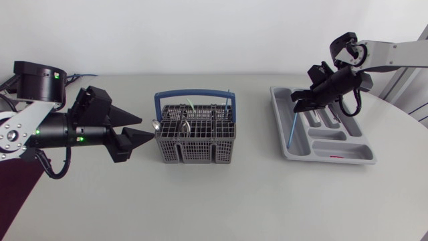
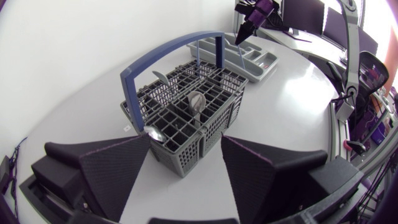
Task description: Unload the cutlery basket into the drawer organizer.
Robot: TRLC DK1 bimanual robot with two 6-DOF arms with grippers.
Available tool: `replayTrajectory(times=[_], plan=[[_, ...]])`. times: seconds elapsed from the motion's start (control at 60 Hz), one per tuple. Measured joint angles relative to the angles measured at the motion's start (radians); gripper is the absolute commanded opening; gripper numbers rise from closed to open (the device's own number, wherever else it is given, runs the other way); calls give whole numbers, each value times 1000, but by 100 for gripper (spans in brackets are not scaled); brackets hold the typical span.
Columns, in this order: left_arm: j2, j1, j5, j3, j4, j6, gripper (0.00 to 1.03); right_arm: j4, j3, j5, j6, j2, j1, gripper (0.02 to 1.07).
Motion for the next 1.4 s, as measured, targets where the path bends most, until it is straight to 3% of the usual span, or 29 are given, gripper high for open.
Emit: replayTrajectory(times=[0.083, 0.2, 0.317, 0.383, 0.55, 0.933, 1.167, 1.4], plan=[[0, 2, 0, 0, 0, 3, 97, 24, 36, 4, 7, 33, 0, 21], [1, 7, 0, 0, 0, 3, 97, 69, 82, 51, 27, 84, 0, 50], [2, 7, 0, 0, 0, 3, 97, 81, 118, 80, 42, 136, 0, 90], [2, 10, 1, 0, 0, 3, 97, 92, 119, 83, 48, 149, 2, 97], [2, 29, 8, -2, 3, 10, 97, 162, 84, 83, 52, 106, 6, 98], [129, 40, -3, 16, 55, -61, 96, 235, -231, 127, 51, -261, 127, 98], [250, 40, -102, 149, -42, -180, 94, 235, -338, 203, 67, -389, 276, 98], [302, 26, -131, 257, -149, -272, 91, 235, -380, 245, 86, -422, 371, 98]])
